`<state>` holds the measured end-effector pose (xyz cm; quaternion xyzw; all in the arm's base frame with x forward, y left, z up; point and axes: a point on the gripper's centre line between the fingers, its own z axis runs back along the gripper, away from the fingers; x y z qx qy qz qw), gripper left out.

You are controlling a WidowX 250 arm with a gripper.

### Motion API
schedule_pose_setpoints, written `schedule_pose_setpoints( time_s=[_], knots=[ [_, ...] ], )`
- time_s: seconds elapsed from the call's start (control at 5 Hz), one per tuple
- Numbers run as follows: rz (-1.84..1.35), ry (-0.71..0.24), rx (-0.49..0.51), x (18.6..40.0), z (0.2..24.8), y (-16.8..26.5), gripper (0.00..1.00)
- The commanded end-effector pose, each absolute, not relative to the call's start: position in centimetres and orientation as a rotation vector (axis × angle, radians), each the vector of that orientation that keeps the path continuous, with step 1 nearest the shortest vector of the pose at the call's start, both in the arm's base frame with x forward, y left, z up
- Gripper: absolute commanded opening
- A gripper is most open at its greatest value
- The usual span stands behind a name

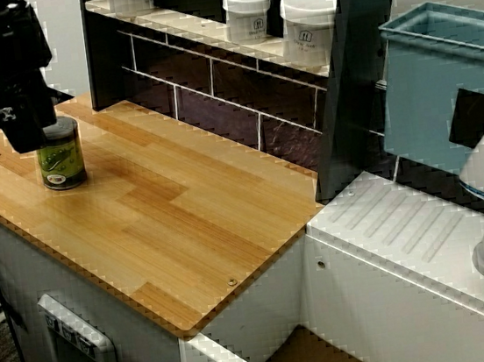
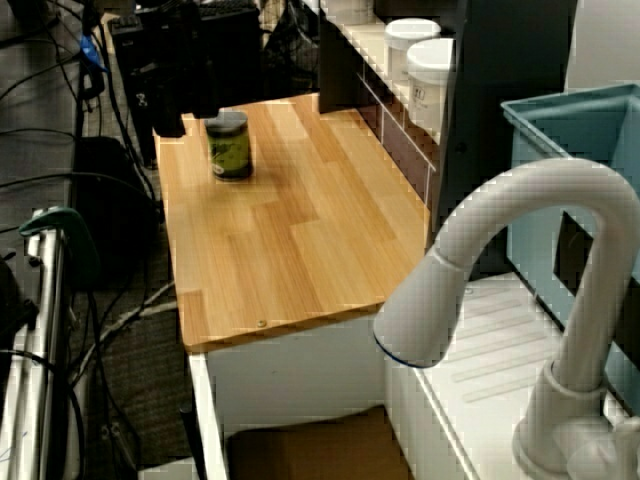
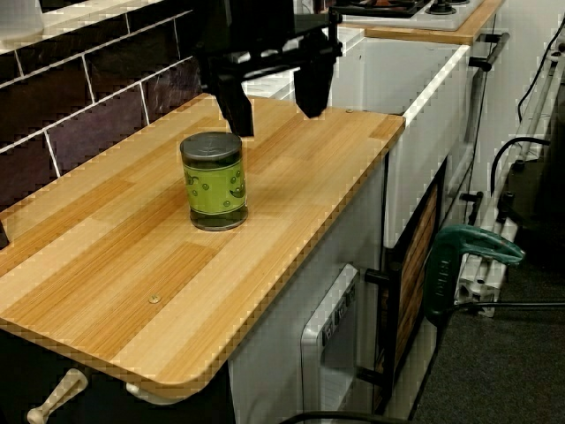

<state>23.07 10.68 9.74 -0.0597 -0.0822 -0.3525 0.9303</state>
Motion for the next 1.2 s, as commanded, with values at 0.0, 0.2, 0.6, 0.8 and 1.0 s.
schedule_pose_setpoints(
  time_s=[0.0,0.2,0.6,0.8,1.0],
  knots=[
    [-0.558,-0.1,0.002,21.9,8.7,12.6,1.0],
    [-0.525,-0.067,0.012,22.0,7.7,12.8,1.0],
    [-0.449,-0.057,0.009,23.5,5.7,13.5,1.0],
    [-0.454,-0.057,0.01,24.7,5.0,13.2,1.0],
    [-0.438,-0.081,-0.017,25.9,5.5,13.0,1.0]
  ],
)
